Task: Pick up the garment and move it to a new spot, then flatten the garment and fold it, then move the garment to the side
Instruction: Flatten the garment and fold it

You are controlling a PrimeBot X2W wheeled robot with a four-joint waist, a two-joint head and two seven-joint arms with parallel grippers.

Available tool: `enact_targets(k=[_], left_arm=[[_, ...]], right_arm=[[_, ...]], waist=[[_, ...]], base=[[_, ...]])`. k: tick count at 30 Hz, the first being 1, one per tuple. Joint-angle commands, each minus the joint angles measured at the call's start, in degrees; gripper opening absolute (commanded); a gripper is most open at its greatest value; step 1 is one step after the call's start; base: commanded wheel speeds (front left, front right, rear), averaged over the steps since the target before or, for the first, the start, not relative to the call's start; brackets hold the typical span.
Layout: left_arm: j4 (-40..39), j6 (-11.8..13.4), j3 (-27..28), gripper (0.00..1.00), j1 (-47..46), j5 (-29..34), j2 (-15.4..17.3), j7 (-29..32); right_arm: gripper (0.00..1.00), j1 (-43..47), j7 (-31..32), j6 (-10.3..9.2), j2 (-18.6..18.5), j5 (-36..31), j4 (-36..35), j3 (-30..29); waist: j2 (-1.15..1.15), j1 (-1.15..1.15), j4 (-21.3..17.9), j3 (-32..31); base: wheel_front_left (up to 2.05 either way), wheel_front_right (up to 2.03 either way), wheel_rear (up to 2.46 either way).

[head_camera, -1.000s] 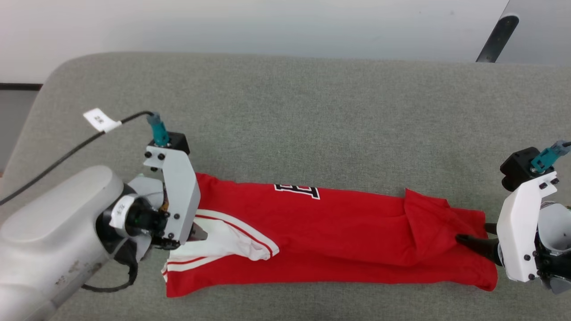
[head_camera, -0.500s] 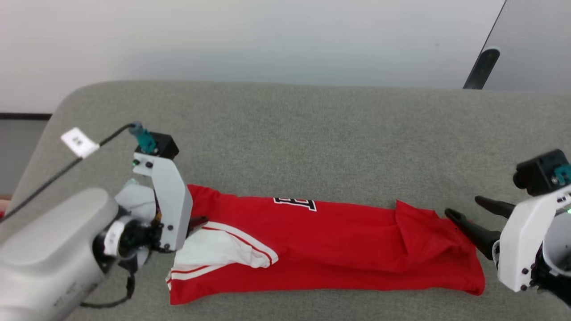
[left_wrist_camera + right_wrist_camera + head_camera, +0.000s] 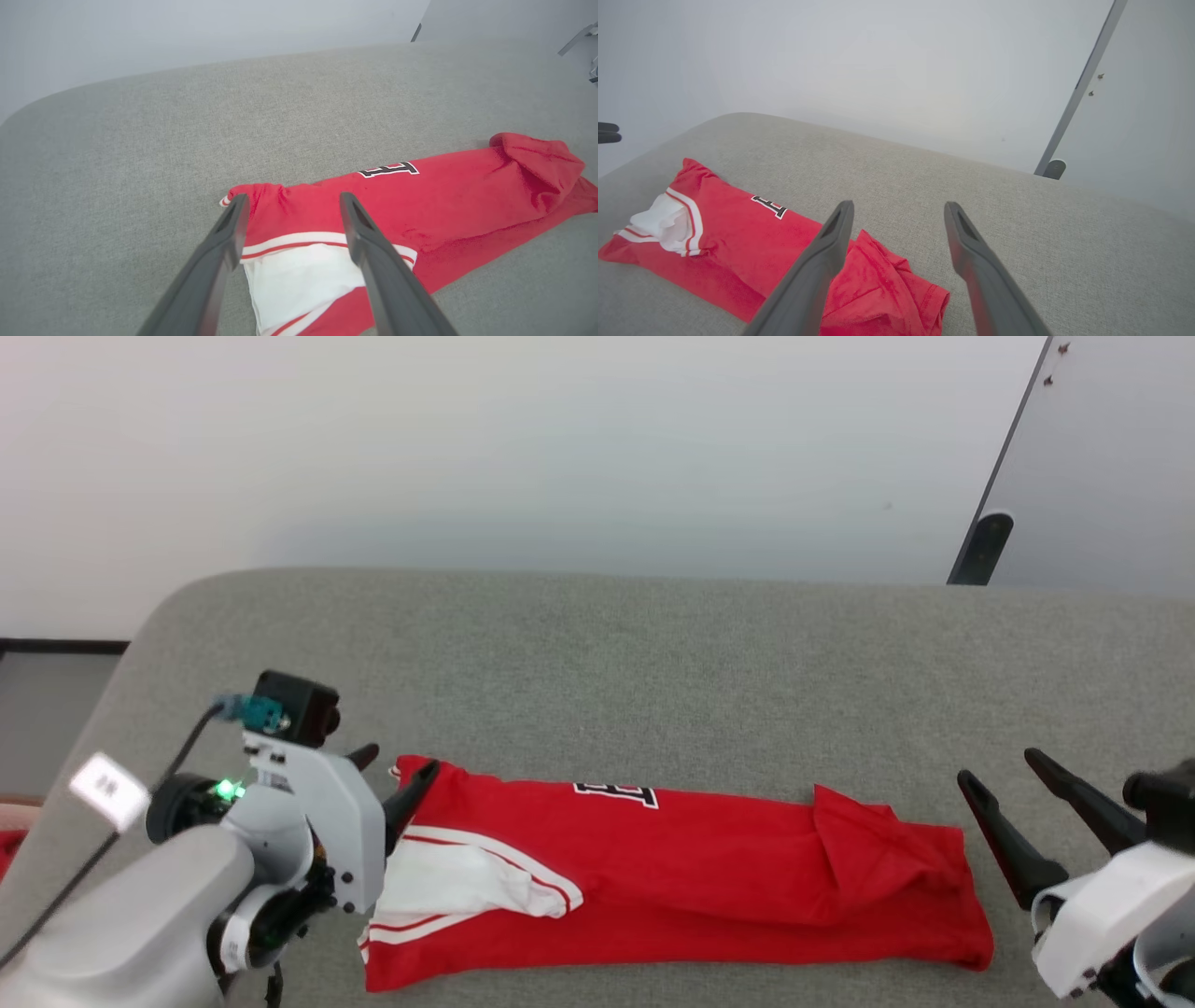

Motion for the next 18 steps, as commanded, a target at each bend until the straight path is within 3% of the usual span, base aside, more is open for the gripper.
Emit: enact_targets(k=[1, 10, 14, 18], left_arm=[[0.3, -0.6, 0.2, 1.0, 1.1, 1.5, -0.1, -2.5], [4.5, -1.5, 1.7, 1.0, 6.5, 6.2, -2.3, -20.7], [7.1, -1.2, 3.6, 1.0, 9.3, 6.6, -3.7, -25.4], [9.2, -0.5, 7.8, 1.0, 13.0, 6.9, -5.6, -26.5]], right_arm=[[1.0, 0.9, -1.8, -0.04, 0.3, -0.7, 0.3, -0.3], [1.0, 4.4, -8.3, -0.05, 1.9, -1.3, 3.5, -3.4], [1.0, 6.0, -7.3, -0.04, 2.4, -0.4, 5.4, -5.1], [1.0, 6.5, -2.3, -0.05, 2.4, 1.5, 8.0, -7.0]], waist=[[0.0, 0.0, 0.2, -1.0], [0.0, 0.0, 0.5, -2.5], [0.0, 0.0, 1.0, -2.6], [0.0, 0.0, 2.1, -2.4]], base=[[0.0, 0.0, 0.0], [0.0, 0.0, 0.0], [0.0, 0.0, 0.0], [0.0, 0.0, 0.0]])
